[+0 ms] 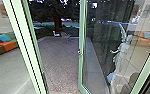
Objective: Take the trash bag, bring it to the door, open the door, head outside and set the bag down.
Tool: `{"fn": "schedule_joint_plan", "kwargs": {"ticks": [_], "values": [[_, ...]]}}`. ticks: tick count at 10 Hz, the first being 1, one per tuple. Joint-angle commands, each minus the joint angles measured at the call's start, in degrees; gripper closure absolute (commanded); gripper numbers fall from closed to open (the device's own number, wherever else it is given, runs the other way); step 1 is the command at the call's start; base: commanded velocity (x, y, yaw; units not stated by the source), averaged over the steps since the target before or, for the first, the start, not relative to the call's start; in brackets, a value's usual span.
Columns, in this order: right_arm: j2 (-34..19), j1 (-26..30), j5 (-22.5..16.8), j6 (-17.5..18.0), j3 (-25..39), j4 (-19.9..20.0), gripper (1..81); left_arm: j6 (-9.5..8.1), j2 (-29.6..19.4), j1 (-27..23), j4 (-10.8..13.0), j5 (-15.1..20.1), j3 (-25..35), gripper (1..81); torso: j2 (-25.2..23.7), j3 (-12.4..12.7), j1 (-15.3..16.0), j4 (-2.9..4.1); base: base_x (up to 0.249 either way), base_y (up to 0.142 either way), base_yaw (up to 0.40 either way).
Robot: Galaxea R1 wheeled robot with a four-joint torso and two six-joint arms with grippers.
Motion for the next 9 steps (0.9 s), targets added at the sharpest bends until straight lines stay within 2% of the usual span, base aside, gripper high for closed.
{"fn": "schedule_joint_plan", "kwargs": {"ticks": [1, 9], "values": [[0.2, 3.4, -2.1, -0.3, 1.1, -0.4, 1.0, 0.51, -0.4, -2.9, 0.4, 3.5, 0.5, 81.1, 0.0, 0.0, 0.0, 0.00, 0.000, -0.104, 0.000], [0.2, 3.4, -2.0, -0.3, 1.1, -0.5, 1.0, 0.51, -0.2, -2.9, 0.4, 3.5, 0.5, 81.1, 0.0, 0.0, 0.0, 0.00, 0.000, 0.000, 0.000]]}}
